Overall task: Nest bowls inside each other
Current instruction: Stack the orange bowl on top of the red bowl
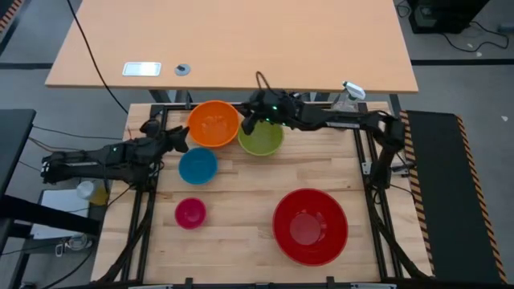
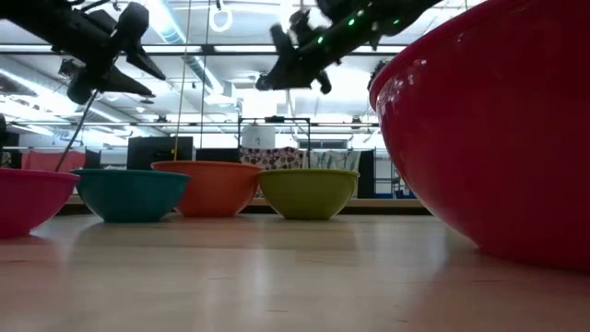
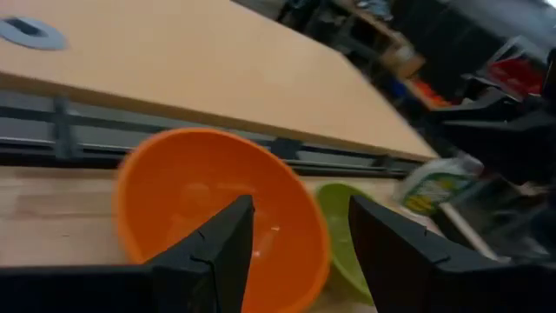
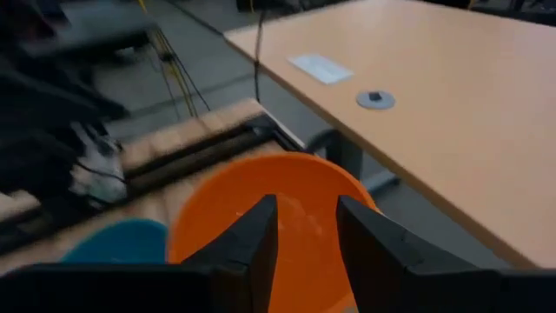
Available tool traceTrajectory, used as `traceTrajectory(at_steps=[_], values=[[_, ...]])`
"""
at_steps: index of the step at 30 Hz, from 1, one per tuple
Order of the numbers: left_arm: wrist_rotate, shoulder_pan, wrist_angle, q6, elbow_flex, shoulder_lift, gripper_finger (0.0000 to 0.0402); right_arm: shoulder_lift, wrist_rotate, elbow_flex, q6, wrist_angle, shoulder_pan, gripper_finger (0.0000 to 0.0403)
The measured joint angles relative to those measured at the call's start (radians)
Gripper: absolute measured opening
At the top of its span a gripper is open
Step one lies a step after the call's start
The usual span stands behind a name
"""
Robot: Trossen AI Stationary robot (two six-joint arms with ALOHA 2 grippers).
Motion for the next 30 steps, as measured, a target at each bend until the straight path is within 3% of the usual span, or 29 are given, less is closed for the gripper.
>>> traceTrajectory(at_steps=[11, 17, 30], values=[[0.047, 0.097, -0.063, -0.140, 0.043, 0.081, 0.0192, 0.205, -0.170, 0.241, -0.090, -0.196, -0.109, 0.0201], [0.077, 0.121, -0.063, -0.200, 0.043, 0.103, 0.0192, 0.322, -0.174, 0.399, -0.116, -0.339, -0.155, 0.0238], [0.103, 0.120, -0.055, -0.241, 0.044, 0.126, 0.0192, 0.502, -0.234, 0.544, -0.164, -0.413, -0.184, 0.0250]])
